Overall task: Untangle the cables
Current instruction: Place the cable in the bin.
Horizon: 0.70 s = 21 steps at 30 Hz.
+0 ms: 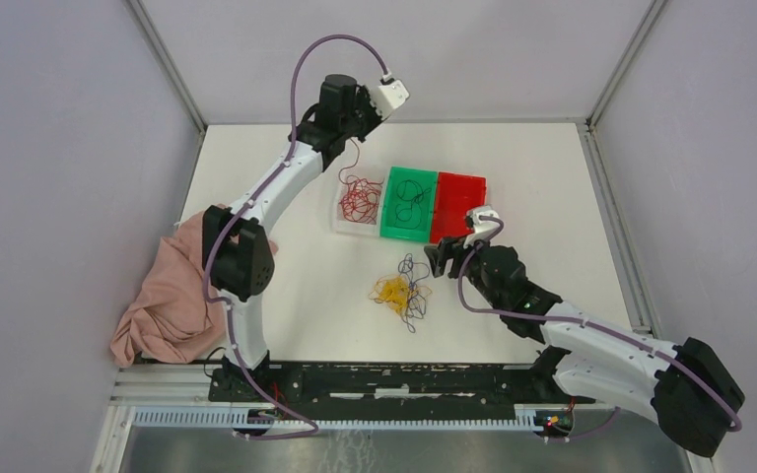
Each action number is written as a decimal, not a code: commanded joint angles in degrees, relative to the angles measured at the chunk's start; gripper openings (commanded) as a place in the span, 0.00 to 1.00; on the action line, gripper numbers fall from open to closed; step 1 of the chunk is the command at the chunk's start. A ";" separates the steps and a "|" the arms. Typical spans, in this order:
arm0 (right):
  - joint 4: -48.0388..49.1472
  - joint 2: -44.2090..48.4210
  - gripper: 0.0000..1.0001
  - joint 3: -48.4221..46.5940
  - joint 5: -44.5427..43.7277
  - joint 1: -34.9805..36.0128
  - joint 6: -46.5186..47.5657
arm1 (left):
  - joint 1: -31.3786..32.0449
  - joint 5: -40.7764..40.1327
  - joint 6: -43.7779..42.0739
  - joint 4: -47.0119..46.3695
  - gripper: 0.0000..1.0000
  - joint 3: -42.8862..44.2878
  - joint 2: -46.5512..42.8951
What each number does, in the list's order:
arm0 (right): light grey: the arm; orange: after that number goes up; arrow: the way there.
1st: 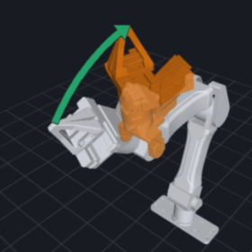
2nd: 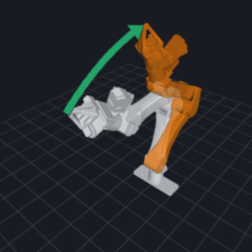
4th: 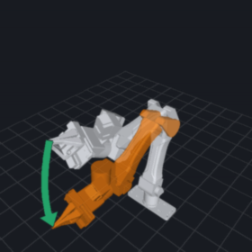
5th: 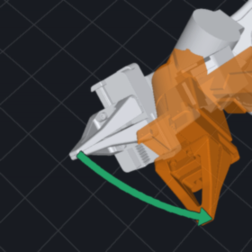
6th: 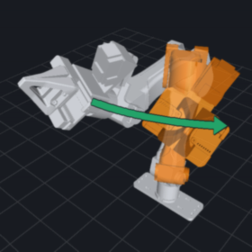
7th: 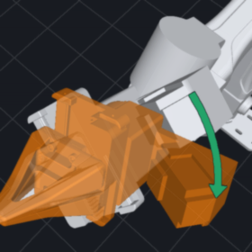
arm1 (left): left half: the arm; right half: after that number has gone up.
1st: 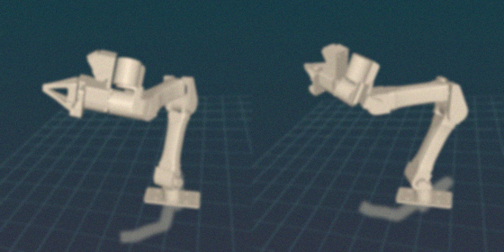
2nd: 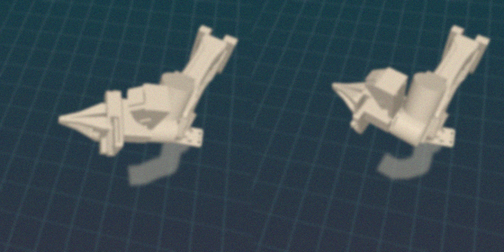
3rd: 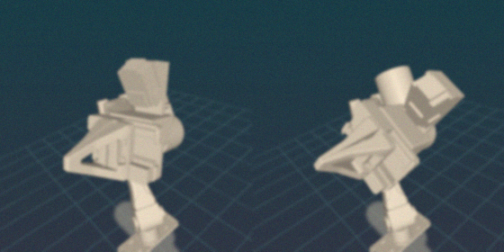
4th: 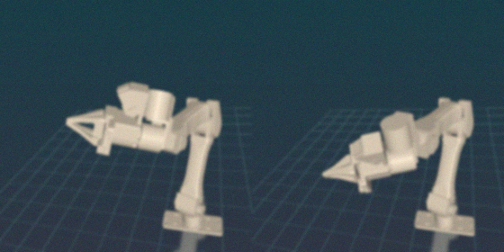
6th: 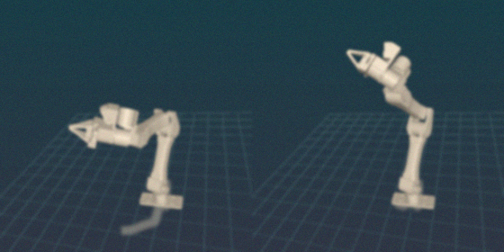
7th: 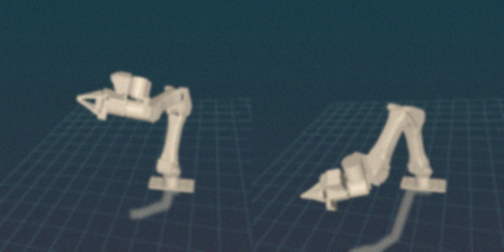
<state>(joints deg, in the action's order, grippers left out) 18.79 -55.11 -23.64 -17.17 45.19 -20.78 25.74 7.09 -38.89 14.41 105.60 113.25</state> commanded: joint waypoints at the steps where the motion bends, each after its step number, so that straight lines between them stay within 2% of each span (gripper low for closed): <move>1: 3.86 -2.32 0.75 -1.91 1.42 -0.32 -1.45 | 0.01 2.92 5.58 -0.22 0.03 3.08 1.62; 10: 10.90 -22.24 0.70 -16.48 13.25 -0.28 -3.20 | -0.83 7.51 14.94 -0.38 0.03 1.59 2.62; 16: 18.40 -38.30 0.67 -28.65 19.70 -0.28 -2.82 | -2.43 11.03 18.40 2.13 0.03 6.91 3.76; 21: 22.18 -50.14 0.63 -38.54 23.40 -0.28 -4.22 | -3.15 13.70 19.95 3.37 0.03 7.10 2.57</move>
<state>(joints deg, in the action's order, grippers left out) 33.78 -99.00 -55.20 1.67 45.08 -23.31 23.24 16.93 -22.96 17.74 109.73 117.30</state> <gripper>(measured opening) 0.646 0.052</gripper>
